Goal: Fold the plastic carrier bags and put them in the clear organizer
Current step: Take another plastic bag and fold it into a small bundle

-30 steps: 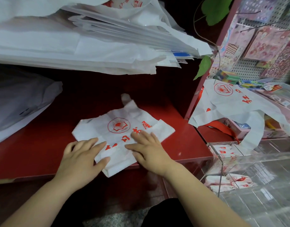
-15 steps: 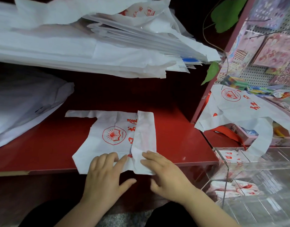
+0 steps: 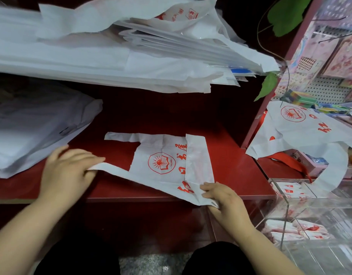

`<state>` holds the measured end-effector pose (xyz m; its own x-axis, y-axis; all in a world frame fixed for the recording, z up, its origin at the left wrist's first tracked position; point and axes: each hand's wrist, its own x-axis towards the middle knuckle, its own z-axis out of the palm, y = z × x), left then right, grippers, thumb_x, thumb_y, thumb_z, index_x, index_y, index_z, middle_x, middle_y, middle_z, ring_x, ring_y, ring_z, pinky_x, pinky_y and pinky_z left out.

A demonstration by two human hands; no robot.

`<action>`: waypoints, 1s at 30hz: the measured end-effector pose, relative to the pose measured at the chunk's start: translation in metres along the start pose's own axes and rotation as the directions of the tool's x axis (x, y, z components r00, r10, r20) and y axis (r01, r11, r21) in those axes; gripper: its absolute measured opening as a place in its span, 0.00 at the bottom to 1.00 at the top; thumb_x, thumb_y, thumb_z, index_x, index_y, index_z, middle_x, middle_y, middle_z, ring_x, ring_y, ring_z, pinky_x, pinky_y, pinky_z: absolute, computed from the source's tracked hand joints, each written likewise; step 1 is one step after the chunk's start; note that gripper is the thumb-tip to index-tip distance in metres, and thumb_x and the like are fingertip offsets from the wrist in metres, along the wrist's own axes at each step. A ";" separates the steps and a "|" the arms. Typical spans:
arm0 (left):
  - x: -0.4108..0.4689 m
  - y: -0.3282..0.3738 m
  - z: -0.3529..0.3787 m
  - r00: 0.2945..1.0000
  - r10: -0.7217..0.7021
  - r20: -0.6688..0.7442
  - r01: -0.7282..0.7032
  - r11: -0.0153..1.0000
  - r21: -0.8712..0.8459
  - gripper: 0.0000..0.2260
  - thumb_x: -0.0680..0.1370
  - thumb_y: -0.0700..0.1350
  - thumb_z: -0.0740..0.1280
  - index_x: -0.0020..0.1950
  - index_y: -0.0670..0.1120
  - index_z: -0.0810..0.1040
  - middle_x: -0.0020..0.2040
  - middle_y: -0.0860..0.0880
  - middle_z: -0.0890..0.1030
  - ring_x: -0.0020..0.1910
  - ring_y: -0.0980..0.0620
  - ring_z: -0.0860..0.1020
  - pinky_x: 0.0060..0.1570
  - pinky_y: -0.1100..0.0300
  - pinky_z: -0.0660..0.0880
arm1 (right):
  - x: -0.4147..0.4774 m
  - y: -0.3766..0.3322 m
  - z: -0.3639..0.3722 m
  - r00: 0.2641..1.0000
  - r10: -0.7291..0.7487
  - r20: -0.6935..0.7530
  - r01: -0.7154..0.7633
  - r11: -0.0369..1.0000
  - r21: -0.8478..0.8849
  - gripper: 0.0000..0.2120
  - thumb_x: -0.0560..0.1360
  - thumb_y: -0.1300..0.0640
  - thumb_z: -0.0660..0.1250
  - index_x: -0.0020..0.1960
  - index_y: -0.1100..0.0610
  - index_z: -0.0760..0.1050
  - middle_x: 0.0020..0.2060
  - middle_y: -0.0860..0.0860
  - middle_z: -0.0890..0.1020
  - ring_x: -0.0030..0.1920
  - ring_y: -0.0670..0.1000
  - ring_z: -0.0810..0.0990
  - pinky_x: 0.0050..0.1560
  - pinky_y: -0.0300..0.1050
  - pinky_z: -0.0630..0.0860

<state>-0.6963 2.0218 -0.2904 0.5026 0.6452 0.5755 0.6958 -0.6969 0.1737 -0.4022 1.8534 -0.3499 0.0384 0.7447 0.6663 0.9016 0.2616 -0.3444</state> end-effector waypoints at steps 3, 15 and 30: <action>0.002 -0.016 -0.008 0.973 -0.201 0.110 0.219 0.958 -0.185 0.08 0.69 0.33 0.69 0.45 0.40 0.84 0.46 0.42 0.83 0.52 0.41 0.77 0.59 0.52 0.63 | 0.004 -0.001 -0.003 0.999 0.025 0.048 -0.024 1.000 -0.020 0.09 0.63 0.55 0.61 0.42 0.46 0.68 0.48 0.46 0.81 0.49 0.44 0.74 0.58 0.26 0.57; -0.008 0.057 0.023 0.845 0.364 0.392 -0.372 0.926 -0.058 0.36 0.60 0.63 0.57 0.65 0.49 0.68 0.63 0.46 0.76 0.63 0.52 0.67 0.66 0.61 0.51 | 0.006 0.003 -0.007 0.971 0.118 0.207 -0.126 0.992 0.027 0.20 0.61 0.60 0.71 0.46 0.46 0.66 0.52 0.43 0.75 0.62 0.44 0.68 0.64 0.48 0.63; 0.022 0.048 0.029 0.835 -0.004 0.551 0.373 0.739 -0.561 0.08 0.72 0.46 0.71 0.33 0.55 0.80 0.33 0.60 0.81 0.34 0.65 0.76 0.38 0.69 0.69 | 0.021 -0.008 -0.023 0.840 0.527 0.125 -0.541 0.805 0.244 0.07 0.76 0.63 0.63 0.40 0.60 0.77 0.34 0.50 0.78 0.36 0.43 0.76 0.37 0.32 0.68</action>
<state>-0.6370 2.0109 -0.2924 0.6995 0.7136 0.0393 0.4143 -0.4497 0.7913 -0.3982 1.8531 -0.3177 0.4541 0.8404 0.2957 0.5998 -0.0430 -0.7990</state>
